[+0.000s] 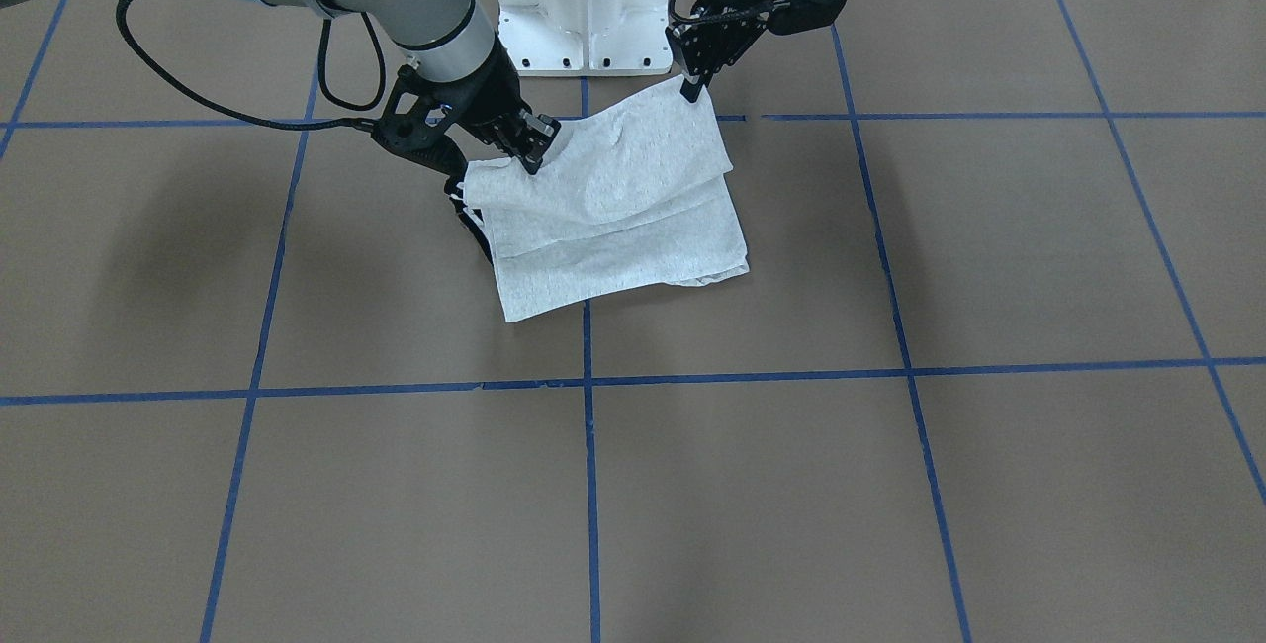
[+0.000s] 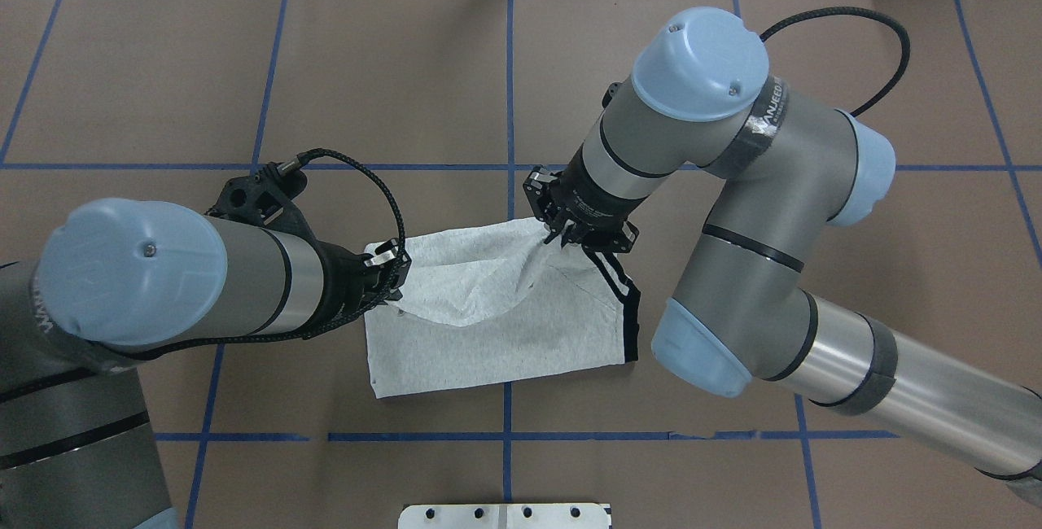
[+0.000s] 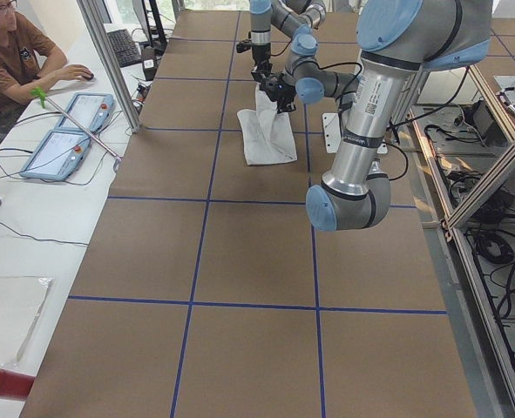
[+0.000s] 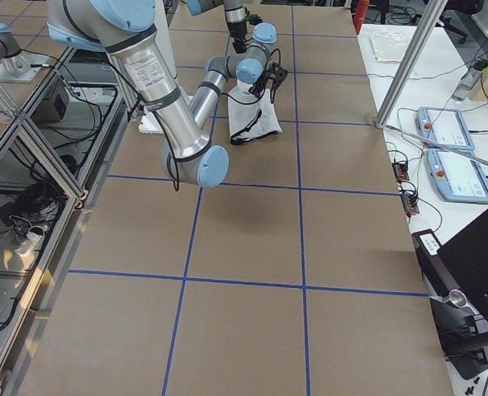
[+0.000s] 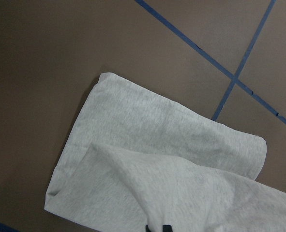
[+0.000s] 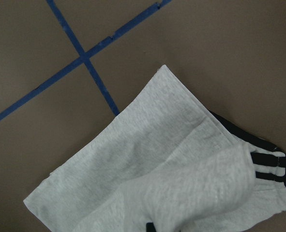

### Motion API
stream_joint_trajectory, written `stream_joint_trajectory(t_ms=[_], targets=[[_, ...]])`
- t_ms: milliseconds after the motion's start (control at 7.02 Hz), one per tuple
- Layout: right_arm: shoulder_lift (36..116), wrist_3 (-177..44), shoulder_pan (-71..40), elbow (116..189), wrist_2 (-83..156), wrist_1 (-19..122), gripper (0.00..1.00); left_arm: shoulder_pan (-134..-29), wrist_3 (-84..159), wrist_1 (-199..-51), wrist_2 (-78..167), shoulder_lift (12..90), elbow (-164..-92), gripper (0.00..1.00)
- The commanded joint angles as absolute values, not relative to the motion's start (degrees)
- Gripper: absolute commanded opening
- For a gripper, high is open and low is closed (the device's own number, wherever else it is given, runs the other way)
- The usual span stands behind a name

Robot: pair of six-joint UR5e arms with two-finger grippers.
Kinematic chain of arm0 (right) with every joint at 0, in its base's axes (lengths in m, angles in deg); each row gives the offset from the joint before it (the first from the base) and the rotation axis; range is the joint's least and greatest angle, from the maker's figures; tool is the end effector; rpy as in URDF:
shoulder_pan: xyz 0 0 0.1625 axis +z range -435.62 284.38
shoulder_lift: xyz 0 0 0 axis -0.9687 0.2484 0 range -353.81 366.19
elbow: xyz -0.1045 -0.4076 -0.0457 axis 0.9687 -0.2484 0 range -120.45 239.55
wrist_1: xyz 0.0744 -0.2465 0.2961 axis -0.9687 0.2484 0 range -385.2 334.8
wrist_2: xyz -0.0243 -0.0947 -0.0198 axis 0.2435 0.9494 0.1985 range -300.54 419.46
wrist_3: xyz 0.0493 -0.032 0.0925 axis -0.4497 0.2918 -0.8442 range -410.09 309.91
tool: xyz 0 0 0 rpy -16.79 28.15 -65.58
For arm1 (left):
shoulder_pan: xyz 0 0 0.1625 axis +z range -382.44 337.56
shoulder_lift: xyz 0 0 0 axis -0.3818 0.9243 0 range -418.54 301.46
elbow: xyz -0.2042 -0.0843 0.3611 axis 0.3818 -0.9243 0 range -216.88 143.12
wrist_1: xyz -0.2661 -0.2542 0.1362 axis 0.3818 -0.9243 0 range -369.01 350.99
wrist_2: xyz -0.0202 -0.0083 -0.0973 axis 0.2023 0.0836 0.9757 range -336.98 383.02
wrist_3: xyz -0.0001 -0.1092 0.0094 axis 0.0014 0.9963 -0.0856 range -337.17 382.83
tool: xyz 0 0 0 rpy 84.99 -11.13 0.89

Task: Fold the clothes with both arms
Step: 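Fold the near edge over the shirt away from the robot with both grippers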

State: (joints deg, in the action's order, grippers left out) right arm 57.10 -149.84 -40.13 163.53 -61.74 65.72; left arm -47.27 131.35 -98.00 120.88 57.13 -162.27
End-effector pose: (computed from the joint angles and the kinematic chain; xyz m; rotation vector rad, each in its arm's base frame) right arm -0.4635 -0.4245 0.1747 -0.2981 -0.9848 0.4718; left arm 0.4094 -0.3197 0.1889 -0.0677 1.0701 -0.6124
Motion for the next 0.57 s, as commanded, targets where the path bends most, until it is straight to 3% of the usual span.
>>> stream_joint_trajectory(t_ms=[0, 427], targets=[[54.6, -148.8, -39.8, 158.7, -61.7, 65.4, 0.00, -49.1, 130.7, -98.9, 120.8, 57.3, -158.7, 0.00], [54.5, -148.7, -39.8, 154.3, -61.7, 59.9, 0.00, -50.8, 130.8, -102.2, 120.8, 57.3, -156.1, 0.00]])
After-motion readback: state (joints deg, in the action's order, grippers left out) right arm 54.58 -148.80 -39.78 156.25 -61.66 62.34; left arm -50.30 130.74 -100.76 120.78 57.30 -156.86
